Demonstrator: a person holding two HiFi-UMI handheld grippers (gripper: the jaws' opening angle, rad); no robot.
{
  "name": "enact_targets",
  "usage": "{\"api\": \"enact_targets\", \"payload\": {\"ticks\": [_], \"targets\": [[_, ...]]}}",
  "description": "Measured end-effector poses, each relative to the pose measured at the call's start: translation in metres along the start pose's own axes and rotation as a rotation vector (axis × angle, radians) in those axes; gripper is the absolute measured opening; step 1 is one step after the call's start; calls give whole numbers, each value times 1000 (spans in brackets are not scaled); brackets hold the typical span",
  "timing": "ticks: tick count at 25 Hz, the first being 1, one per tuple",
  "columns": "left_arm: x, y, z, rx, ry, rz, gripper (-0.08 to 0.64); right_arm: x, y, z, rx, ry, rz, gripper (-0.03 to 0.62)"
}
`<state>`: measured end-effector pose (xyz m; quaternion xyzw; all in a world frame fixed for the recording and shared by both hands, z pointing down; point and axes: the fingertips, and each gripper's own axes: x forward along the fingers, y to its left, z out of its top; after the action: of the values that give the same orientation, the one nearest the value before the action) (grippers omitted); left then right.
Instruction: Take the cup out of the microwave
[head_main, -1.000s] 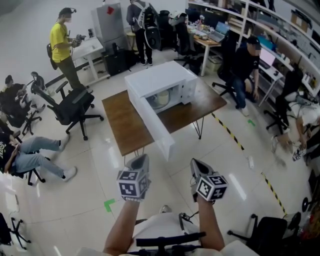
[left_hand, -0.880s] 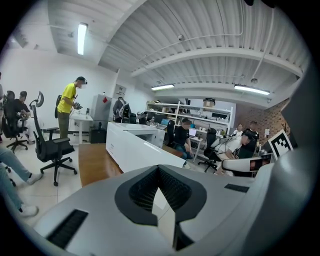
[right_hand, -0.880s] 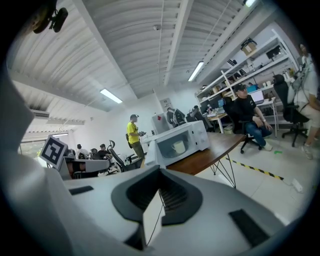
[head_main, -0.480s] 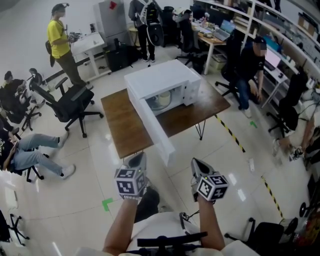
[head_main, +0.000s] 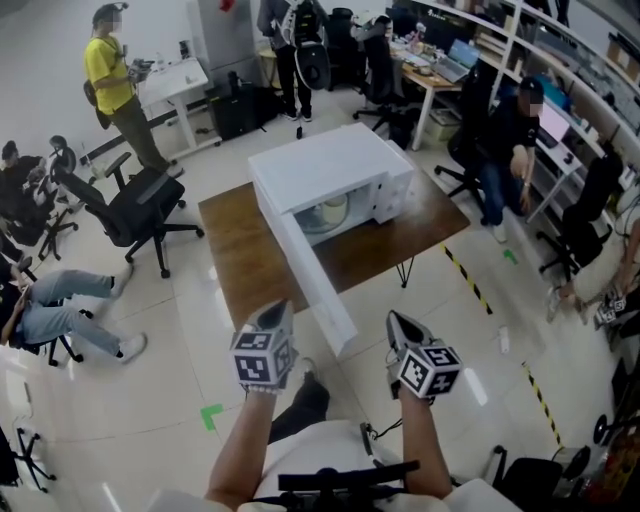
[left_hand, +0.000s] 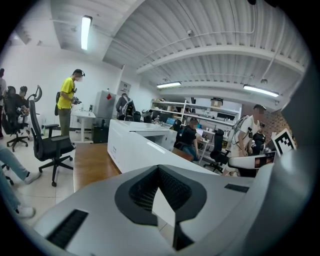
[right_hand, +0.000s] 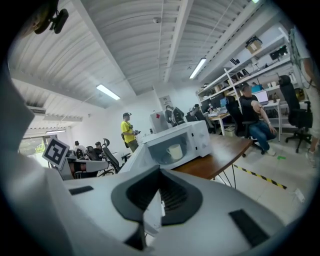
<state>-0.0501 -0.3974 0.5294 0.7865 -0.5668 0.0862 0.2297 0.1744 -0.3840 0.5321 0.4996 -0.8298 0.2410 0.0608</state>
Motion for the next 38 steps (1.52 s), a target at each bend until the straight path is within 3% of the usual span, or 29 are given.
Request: {"api": "enact_targets", "payload": {"ticks": [28, 31, 36, 38], "targets": [[120, 88, 41, -63, 77, 41, -3, 191, -39, 60, 5, 39, 90, 31], [126, 91, 45, -57, 82, 41, -3, 217, -45, 63, 0, 45, 100, 104], [135, 98, 49, -51, 91, 50, -3, 263, -55, 64, -9, 78, 105, 324], [138, 103, 49, -50, 98, 56, -3, 282, -59, 62, -21, 91, 99, 380]]}}
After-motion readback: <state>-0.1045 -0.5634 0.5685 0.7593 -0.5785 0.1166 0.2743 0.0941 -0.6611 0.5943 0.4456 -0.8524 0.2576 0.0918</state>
